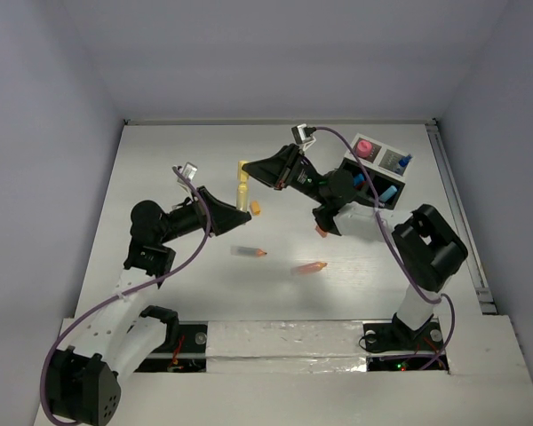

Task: Sort the stationery into containers
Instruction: Close the pen cap on the pen, then place the pen in the storage box, then pick up the pen from the center of the board.

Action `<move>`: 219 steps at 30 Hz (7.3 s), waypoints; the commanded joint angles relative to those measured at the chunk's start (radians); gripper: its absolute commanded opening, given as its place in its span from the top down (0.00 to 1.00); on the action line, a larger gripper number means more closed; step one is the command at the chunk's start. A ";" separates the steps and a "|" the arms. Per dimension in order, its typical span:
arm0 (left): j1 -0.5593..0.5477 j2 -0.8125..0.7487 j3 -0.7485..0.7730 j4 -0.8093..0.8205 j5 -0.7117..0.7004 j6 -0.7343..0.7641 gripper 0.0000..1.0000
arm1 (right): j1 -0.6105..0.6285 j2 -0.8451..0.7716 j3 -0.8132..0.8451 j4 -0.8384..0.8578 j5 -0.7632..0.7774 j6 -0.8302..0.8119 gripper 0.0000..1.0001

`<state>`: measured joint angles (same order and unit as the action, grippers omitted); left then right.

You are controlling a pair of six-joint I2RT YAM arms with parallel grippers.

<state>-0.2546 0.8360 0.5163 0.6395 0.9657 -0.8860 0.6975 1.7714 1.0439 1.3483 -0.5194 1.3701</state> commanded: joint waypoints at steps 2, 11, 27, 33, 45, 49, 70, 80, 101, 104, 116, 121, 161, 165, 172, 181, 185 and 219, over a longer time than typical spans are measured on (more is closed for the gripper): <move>0.003 -0.048 0.017 0.167 -0.038 -0.010 1.00 | 0.031 -0.036 -0.031 0.356 -0.073 -0.022 0.81; 0.003 -0.028 0.027 0.154 -0.018 -0.004 1.00 | 0.031 -0.063 -0.024 0.330 -0.090 -0.028 0.81; 0.003 0.017 0.054 0.124 -0.005 0.016 1.00 | 0.050 -0.108 -0.022 0.255 -0.111 -0.078 0.82; 0.003 0.023 0.051 0.115 -0.005 0.021 1.00 | 0.050 -0.153 -0.035 0.190 -0.111 -0.144 0.82; 0.003 0.014 0.051 0.150 -0.015 0.006 1.00 | 0.059 -0.110 -0.044 0.241 -0.107 -0.103 0.83; -0.006 0.002 0.030 0.241 -0.042 -0.040 1.00 | 0.059 -0.112 -0.054 0.244 -0.107 -0.117 0.83; -0.006 0.009 0.119 0.212 -0.084 -0.015 1.00 | 0.126 -0.170 -0.174 0.011 -0.097 -0.298 1.00; -0.006 0.014 0.189 0.202 -0.096 -0.010 1.00 | 0.149 -0.240 -0.331 -0.213 -0.053 -0.463 1.00; -0.006 0.045 0.238 0.217 -0.077 -0.013 1.00 | 0.244 -0.188 -0.367 -0.334 -0.088 -0.502 1.00; -0.006 0.037 0.252 0.197 -0.084 -0.001 1.00 | 0.254 -0.191 -0.377 -0.342 -0.094 -0.502 1.00; 0.003 0.018 0.235 0.148 -0.091 0.019 0.97 | 0.273 -0.282 -0.299 -0.510 0.034 -0.616 1.00; 0.003 -0.081 0.223 -0.149 -0.145 0.218 0.52 | 0.208 -0.328 -0.196 -0.655 0.258 -0.668 1.00; -0.124 -0.325 0.142 -0.713 -0.459 0.598 0.01 | -0.421 -0.497 -0.214 -1.043 1.319 -1.240 1.00; -0.124 -0.324 0.140 -0.715 -0.463 0.596 0.01 | -0.421 -0.495 -0.231 -1.066 1.285 -1.191 0.98; -0.124 -0.318 0.140 -0.716 -0.478 0.595 0.01 | -0.421 -0.535 -0.223 -1.153 1.225 -1.134 0.43; -0.124 -0.313 0.143 -0.722 -0.513 0.591 0.01 | -0.402 -0.607 -0.159 -1.278 0.939 -1.097 0.24; -0.124 -0.302 0.145 -0.727 -0.530 0.594 0.01 | -0.334 -0.610 -0.156 -1.318 0.707 -1.100 0.36; -0.115 -0.210 0.182 -0.773 -0.677 0.602 0.13 | 0.209 0.118 0.108 -1.414 0.350 -1.441 0.27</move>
<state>-0.3729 0.6418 0.6624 -0.1585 0.2878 -0.2852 0.8925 1.8786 1.1194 -0.0589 -0.2939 -0.0284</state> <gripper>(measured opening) 0.873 0.745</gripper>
